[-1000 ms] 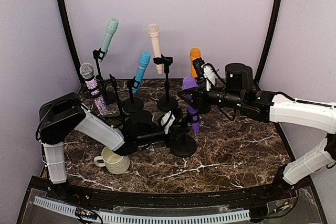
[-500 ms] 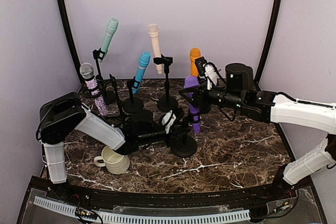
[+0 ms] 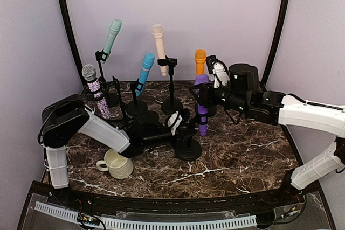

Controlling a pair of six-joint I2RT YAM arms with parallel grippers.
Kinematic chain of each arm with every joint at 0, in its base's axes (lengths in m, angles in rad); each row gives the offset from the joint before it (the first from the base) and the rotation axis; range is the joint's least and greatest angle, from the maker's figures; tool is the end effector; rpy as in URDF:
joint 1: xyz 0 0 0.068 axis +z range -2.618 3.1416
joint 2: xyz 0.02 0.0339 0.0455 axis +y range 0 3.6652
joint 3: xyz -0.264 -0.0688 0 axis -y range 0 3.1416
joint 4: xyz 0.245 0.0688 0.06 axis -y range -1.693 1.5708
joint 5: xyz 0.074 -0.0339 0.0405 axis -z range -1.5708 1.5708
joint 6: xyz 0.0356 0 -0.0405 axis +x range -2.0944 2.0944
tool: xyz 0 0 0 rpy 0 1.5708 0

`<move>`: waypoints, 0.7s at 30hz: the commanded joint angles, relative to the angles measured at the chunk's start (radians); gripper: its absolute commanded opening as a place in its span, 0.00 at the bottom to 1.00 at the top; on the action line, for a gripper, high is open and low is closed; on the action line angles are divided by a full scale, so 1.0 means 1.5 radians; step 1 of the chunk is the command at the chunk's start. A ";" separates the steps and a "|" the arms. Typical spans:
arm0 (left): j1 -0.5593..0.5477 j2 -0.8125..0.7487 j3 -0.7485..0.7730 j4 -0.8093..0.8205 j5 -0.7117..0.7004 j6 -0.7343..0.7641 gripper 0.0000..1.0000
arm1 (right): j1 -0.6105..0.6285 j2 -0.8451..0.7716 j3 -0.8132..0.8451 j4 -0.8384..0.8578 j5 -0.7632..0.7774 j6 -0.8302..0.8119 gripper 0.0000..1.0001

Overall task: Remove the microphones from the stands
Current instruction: Remove the microphone from the microphone stand.

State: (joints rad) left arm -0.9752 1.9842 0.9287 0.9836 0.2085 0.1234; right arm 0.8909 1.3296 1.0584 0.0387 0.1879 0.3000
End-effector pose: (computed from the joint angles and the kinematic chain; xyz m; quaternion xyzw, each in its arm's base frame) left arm 0.2225 -0.3415 0.1638 0.4406 0.5840 -0.3493 0.5855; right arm 0.2033 0.2409 0.3369 -0.1717 0.7640 0.2855 0.5526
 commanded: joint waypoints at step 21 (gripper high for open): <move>-0.006 0.023 -0.020 -0.086 0.015 0.038 0.00 | -0.032 -0.090 0.014 0.204 -0.188 -0.063 0.29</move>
State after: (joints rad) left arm -0.9783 1.9842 0.9325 0.9871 0.2050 0.1341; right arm 0.8696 1.2922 1.0435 0.0353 0.0700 0.2432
